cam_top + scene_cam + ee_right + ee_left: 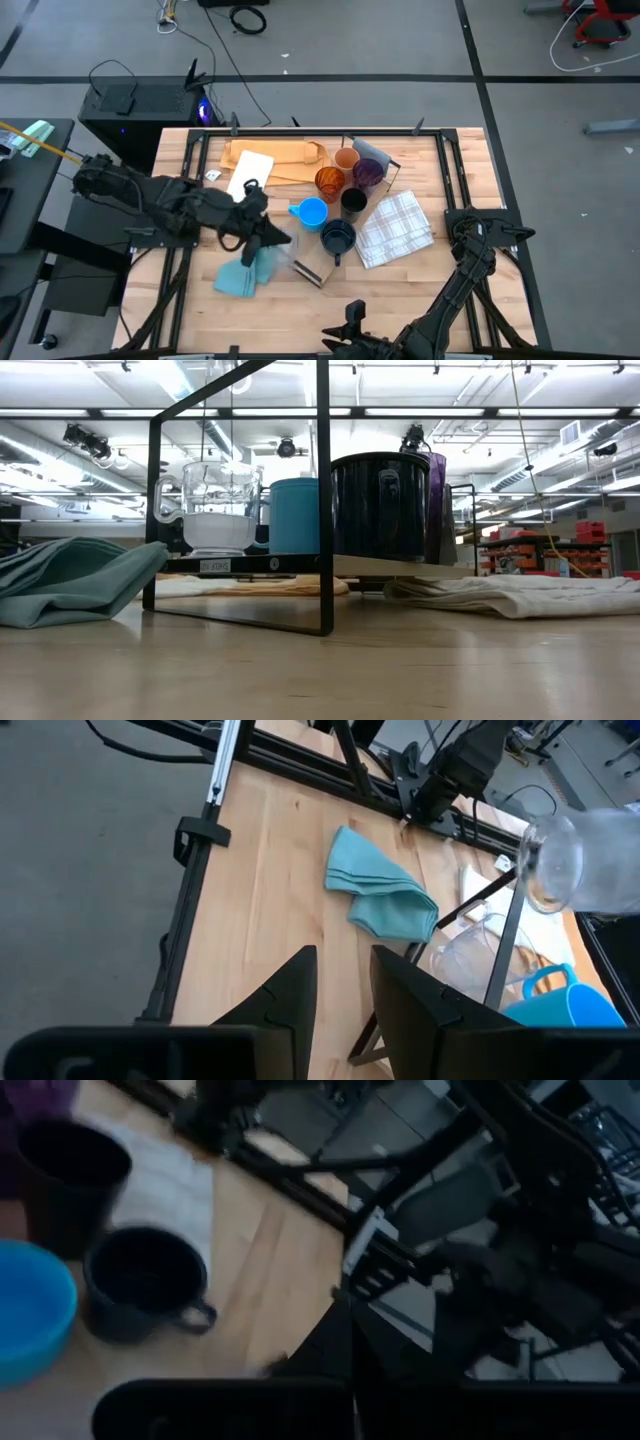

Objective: Stack small to large cups/mugs on shelf
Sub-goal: Put the transparent mug on the shelf

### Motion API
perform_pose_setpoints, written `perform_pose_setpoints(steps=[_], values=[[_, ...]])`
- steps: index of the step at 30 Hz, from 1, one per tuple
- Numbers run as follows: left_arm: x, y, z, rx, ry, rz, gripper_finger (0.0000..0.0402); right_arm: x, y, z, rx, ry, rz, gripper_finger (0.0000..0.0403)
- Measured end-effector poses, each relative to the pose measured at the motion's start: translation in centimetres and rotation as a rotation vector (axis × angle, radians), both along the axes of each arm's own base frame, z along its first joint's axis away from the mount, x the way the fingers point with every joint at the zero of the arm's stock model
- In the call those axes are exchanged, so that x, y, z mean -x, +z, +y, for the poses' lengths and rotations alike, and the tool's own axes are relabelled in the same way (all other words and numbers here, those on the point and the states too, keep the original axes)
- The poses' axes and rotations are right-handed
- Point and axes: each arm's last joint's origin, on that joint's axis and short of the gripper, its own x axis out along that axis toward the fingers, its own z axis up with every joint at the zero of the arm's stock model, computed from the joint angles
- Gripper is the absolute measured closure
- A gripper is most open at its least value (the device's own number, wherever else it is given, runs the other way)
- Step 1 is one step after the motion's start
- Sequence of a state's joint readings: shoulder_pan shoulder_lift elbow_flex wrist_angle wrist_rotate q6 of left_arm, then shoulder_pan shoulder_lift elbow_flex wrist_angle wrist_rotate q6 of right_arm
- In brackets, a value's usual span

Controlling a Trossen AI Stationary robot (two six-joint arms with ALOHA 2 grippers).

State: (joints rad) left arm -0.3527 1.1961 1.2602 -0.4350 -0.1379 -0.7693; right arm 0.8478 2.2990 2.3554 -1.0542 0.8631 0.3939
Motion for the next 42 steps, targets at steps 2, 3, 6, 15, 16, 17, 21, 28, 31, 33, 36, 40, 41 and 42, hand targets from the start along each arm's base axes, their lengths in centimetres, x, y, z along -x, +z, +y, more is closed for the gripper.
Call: perform_pose_setpoints(steps=[2, 3, 6, 15, 16, 17, 21, 28, 31, 33, 36, 40, 41, 42], values=[[-0.8, -0.2, 0.4, -0.013, 0.007, -0.013, 0.0401, 0.0, 0.0, 0.1, -0.003, 0.000, -0.001, 0.0300], [-1.2, -0.4, 0.5, -0.011, 0.005, -0.007, 0.0401, 0.0, 0.0, 0.1, -0.006, -0.002, -0.002, 0.0300], [-2.3, -0.7, 0.7, -0.016, -0.006, -0.021, 0.0401, 0.0, 0.0, 0.1, -0.017, -0.009, -0.006, 0.0300], [-2.7, -0.5, 0.6, -0.022, -0.013, -0.064, 0.0395, 0.1, 0.0, 0.1, -0.027, -0.014, -0.009, 0.0300], [-2.7, -0.5, 0.6, -0.024, -0.014, -0.069, 0.0396, 0.1, 0.0, 0.1, -0.027, -0.014, -0.008, 0.0300], [-2.7, -0.4, 0.6, -0.024, -0.014, -0.072, 0.0396, 0.1, 0.0, 0.1, -0.027, -0.014, -0.008, 0.0300], [-2.7, -0.3, 0.5, -0.027, -0.020, -0.086, 0.0391, 0.1, 0.0, 0.1, -0.021, -0.014, -0.009, 0.0300], [-2.4, 1.2, -0.3, -0.120, -0.082, -0.258, 0.0376, 0.2, 0.0, 0.1, -0.011, -0.012, -0.003, 0.0300], [-2.1, 2.1, -0.4, -0.155, -0.087, -0.318, 0.0369, 0.2, 0.0, 0.1, -0.010, -0.013, -0.003, 0.0300], [-1.9, 2.5, -0.3, -0.177, -0.081, -0.315, 0.0363, 0.2, -0.1, 0.0, -0.003, -0.012, 0.003, 0.0300], [-1.6, 3.9, -0.2, -0.177, -0.069, -0.365, 0.0349, 0.5, 0.1, -0.3, 0.011, -0.015, 0.016, 0.0300], [-1.2, 5.6, 0.0, -0.215, -0.066, -0.412, 0.0326, 1.6, 1.5, -1.2, 0.041, -0.043, 0.021, 0.0300], [-1.1, 6.1, 0.0, -0.227, -0.056, -0.424, 0.0320, 2.0, 1.9, -1.5, 0.044, -0.054, 0.019, 0.0300], [-0.8, 6.8, 0.2, -0.247, -0.044, -0.437, 0.0314, 2.3, 2.4, -1.8, 0.043, -0.066, 0.010, 0.0300]])
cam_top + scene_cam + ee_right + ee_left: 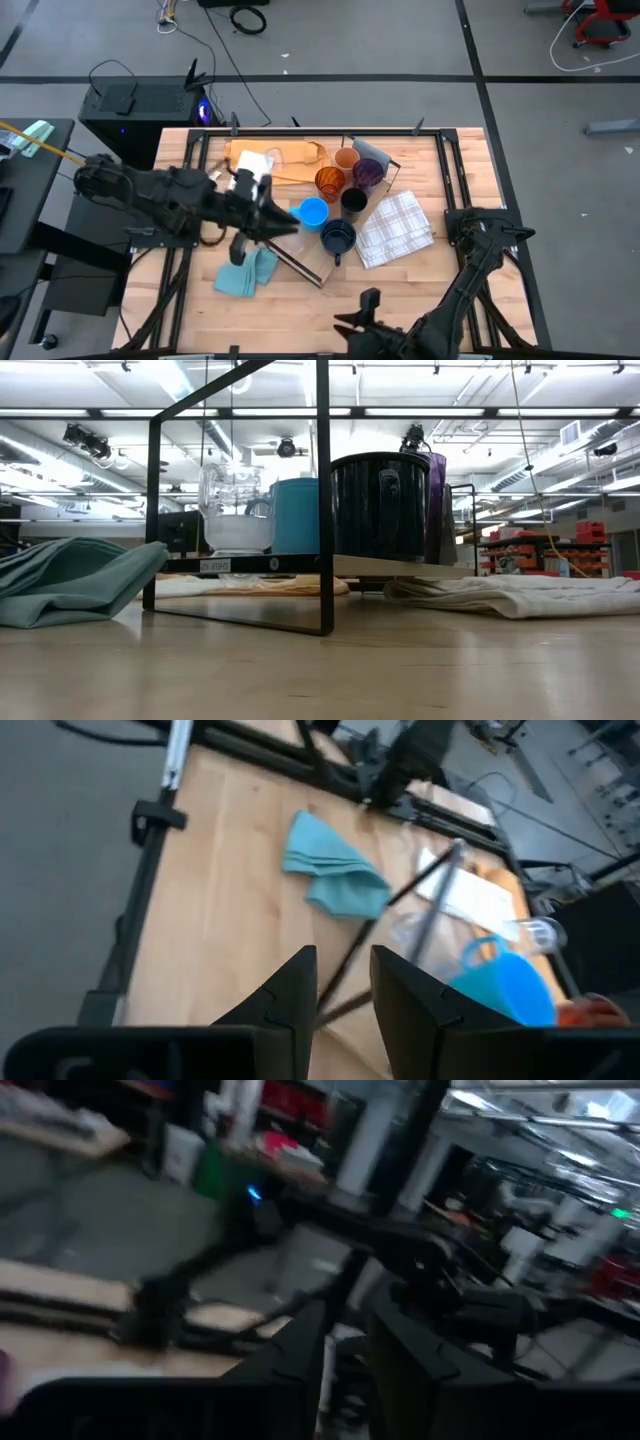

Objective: Stack small to large cups/mugs on shelf
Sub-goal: Put the transparent mug on the shelf

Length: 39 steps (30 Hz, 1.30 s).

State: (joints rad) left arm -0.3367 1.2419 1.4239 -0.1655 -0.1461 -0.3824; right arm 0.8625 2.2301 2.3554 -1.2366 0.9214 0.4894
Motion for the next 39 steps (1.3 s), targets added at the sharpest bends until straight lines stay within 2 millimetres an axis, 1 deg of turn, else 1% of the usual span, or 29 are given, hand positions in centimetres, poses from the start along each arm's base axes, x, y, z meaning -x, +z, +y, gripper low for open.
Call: perform_pose_setpoints(steps=[1, 3, 5, 7, 9, 11, 15, 18, 20, 23, 26, 28, 30, 32, 34, 37, 39], values=[[0.3, 0.7, 0.2, -0.022, 0.029, -0.009, 0.0309, 0.4, 0.6, -0.3, 0.000, -0.007, -0.009, 0.0300], [1.0, 1.8, 0.7, -0.095, 0.106, 0.026, 0.0300, 1.0, 1.8, -0.7, -0.003, -0.014, -0.039, 0.0300], [1.9, 2.2, 1.4, -0.192, 0.231, 0.130, 0.0296, 1.6, 3.1, -1.2, -0.013, -0.021, -0.075, 0.0300], [2.9, 2.0, 2.3, -0.270, 0.377, 0.256, 0.0295, 2.2, 4.2, -1.6, -0.024, -0.025, -0.105, 0.0300], [3.6, 1.5, 3.2, -0.330, 0.491, 0.367, 0.0298, 2.7, 5.1, -1.9, -0.033, -0.028, -0.126, 0.0300], [4.0, 0.8, 4.0, -0.363, 0.542, 0.461, 0.0302, 3.1, 5.9, -2.2, -0.040, -0.024, -0.140, 0.0300], [4.8, -0.8, 4.9, -0.407, 0.563, 0.638, 0.0304, 3.4, 7.1, -2.9, -0.050, -0.010, -0.156, 0.0300], [4.3, -2.4, 5.3, -0.423, 0.577, 0.756, 0.0291, 3.3, 8.0, -3.5, -0.087, -0.005, -0.164, 0.0300], [4.0, -3.4, 5.1, -0.377, 0.537, 0.803, 0.0277, 3.2, 8.5, -4.0, -0.120, -0.001, -0.171, 0.0300], [3.6, -4.3, 4.6, -0.258, 0.459, 0.806, 0.0248, 3.2, 9.2, -4.7, -0.113, 0.021, -0.155, 0.0300], [3.0, -4.9, 3.1, -0.168, 0.353, 0.791, 0.0225, 2.8, 9.5, -5.5, -0.082, 0.052, -0.125, 0.0300], [2.6, -4.6, 1.6, -0.150, 0.294, 0.696, 0.0216, 2.4, 9.7, -6.2, -0.048, 0.062, -0.114, 0.0300], [2.3, -4.1, 0.0, -0.165, 0.233, 0.592, 0.0213, 1.6, 10.2, -7.3, -0.046, 0.032, -0.131, 0.0300], [2.3, -3.5, -1.3, -0.192, 0.189, 0.503, 0.0215, 0.7, 10.6, -8.9, -0.073, -0.023, -0.149, 0.0300], [2.4, -2.7, -2.2, -0.218, 0.160, 0.423, 0.0221, -0.4, 11.0, -11.0, -0.121, -0.068, -0.149, 0.0300], [2.7, -2.2, -3.1, -0.269, 0.139, 0.352, 0.0229, -1.9, 11.9, -14.5, -0.215, -0.086, -0.136, 0.0300], [2.9, -2.0, -3.4, -0.305, 0.122, 0.336, 0.0233, -2.6, 12.7, -16.7, -0.255, -0.073, -0.135, 0.0300]])
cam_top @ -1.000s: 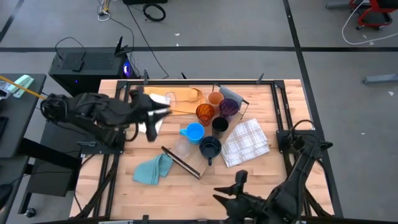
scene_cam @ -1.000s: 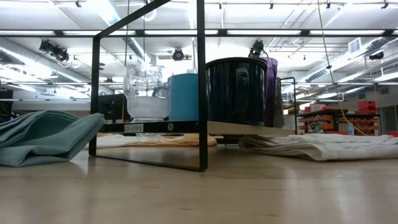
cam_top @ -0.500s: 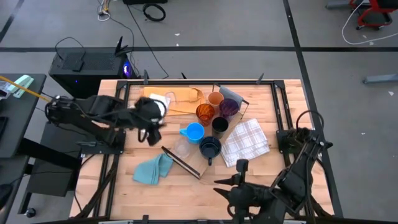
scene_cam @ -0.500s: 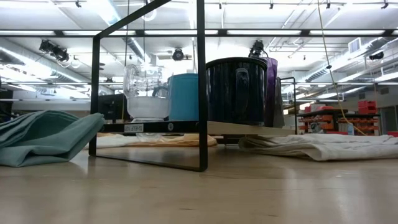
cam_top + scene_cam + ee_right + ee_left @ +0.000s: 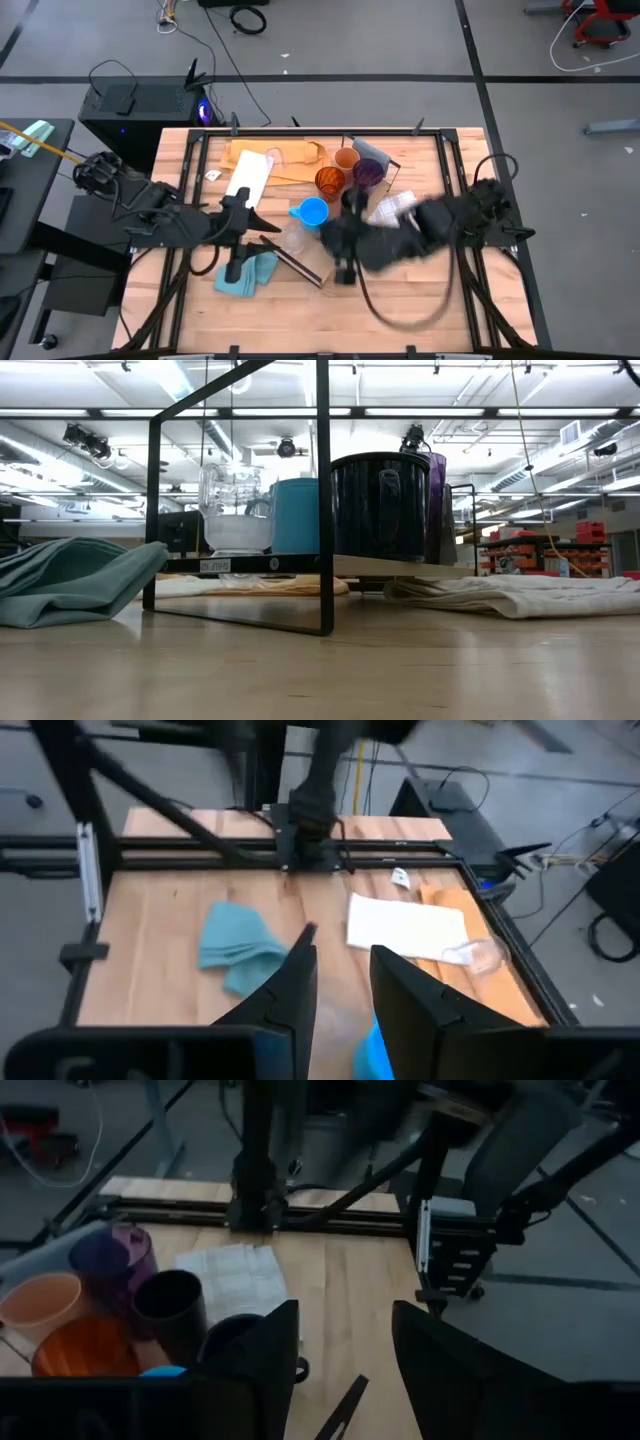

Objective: Stack small to large cups/mugs on shelf
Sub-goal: Put the transparent mug on the shelf

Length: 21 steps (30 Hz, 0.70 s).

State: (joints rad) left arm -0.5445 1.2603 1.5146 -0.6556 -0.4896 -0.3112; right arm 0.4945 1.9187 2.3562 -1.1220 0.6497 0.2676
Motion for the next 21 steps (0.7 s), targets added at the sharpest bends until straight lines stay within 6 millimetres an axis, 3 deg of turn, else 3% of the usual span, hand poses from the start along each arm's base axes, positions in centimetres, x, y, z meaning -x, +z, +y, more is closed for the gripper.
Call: perform_pose_setpoints(steps=[6, 11, 16, 21], values=[[0.4, -0.7, 1.0, -0.071, 0.025, 0.081, 0.0236, 0.0, 3.3, -4.8, 0.000, -0.032, -0.142, 0.0300], [0.3, -1.3, 3.2, -0.099, 0.185, 0.150, 0.0236, 1.4, 6.0, -6.9, 0.032, -0.061, -0.254, 0.0300], [-0.3, -2.5, 9.1, -0.177, 0.534, 0.293, 0.0241, 3.2, 7.7, -7.6, 0.061, -0.058, -0.310, 0.0300], [-1.9, -3.0, 15.9, -0.106, 0.503, 0.361, 0.0221, 4.4, 8.6, -8.1, 0.093, -0.043, -0.329, 0.0300]])
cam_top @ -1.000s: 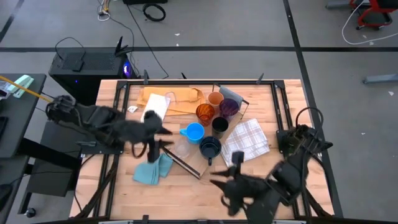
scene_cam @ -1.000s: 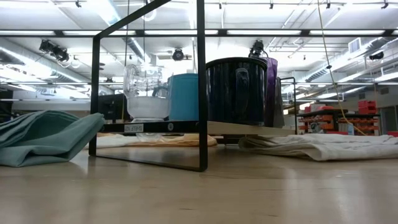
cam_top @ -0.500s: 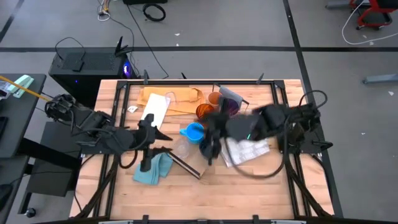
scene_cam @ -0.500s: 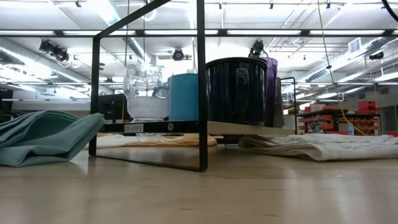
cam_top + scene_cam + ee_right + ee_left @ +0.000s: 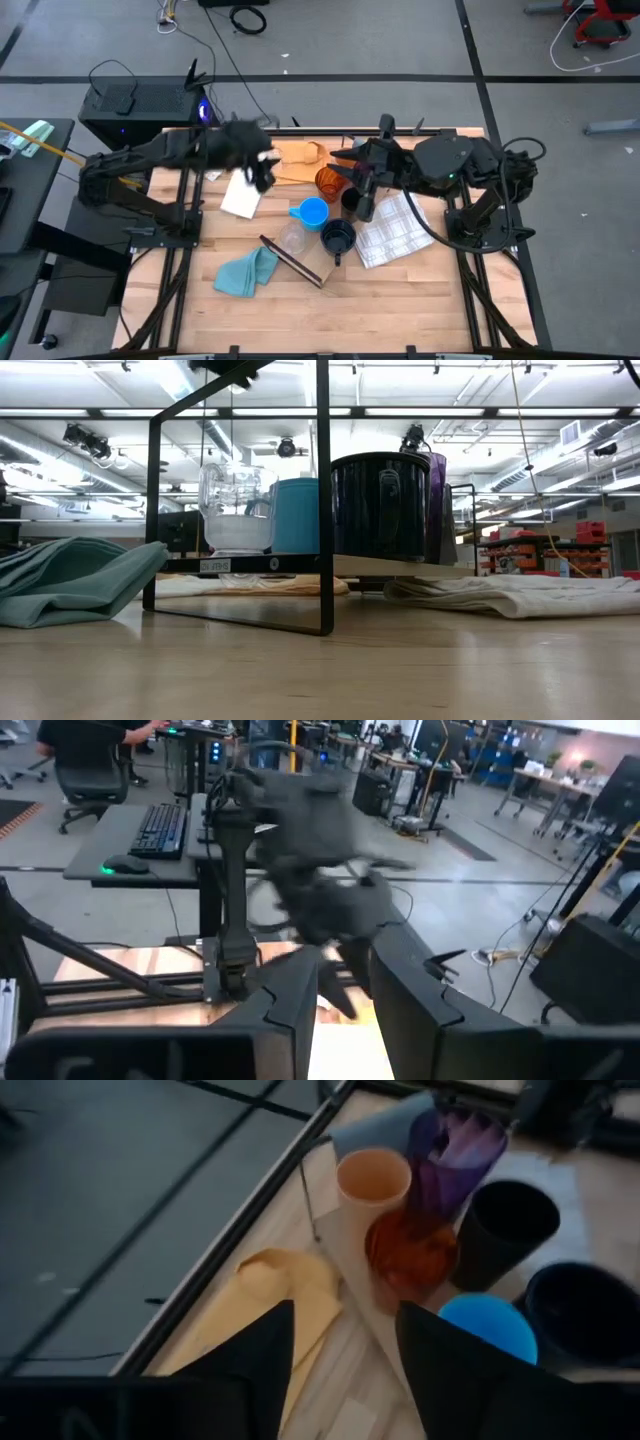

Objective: Stack small to large cups/mugs on shelf
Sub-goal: Put the transparent mug on the shelf

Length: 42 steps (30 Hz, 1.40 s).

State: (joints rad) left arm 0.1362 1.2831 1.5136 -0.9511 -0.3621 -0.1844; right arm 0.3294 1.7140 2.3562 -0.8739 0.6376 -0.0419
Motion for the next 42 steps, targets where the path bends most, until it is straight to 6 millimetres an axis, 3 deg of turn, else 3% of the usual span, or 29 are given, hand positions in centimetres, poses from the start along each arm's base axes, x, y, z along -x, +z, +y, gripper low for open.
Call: perform_pose_setpoints(steps=[6, 13, 18, 23, 32, 42], values=[[-1.2, -2.1, 7.4, 0.152, -0.002, 0.020, 0.0165, 1.0, 0.5, -0.2, 0.024, 0.068, 0.012, 0.0300], [-3.2, -8.0, 12.2, 0.280, 0.032, 0.289, 0.0130, 2.5, 0.5, -0.7, 0.045, 0.082, 0.069, 0.0300], [-4.9, -11.3, 13.8, 0.315, 0.085, 0.394, 0.0141, 3.6, 0.7, -1.1, 0.066, 0.086, 0.101, 0.0300], [-5.4, -13.1, 14.4, 0.293, 0.136, 0.486, 0.0157, 4.7, 0.7, -1.4, 0.078, 0.087, 0.132, 0.0300], [-4.0, -13.1, 16.6, 0.194, 0.229, 0.548, 0.0189, 4.2, 0.8, -1.5, 0.010, 0.062, 0.097, 0.0300], [-3.2, -14.5, 18.4, 0.375, 0.163, 0.502, 0.0194, 2.5, 0.8, -1.8, -0.063, 0.007, 0.020, 0.0300]])
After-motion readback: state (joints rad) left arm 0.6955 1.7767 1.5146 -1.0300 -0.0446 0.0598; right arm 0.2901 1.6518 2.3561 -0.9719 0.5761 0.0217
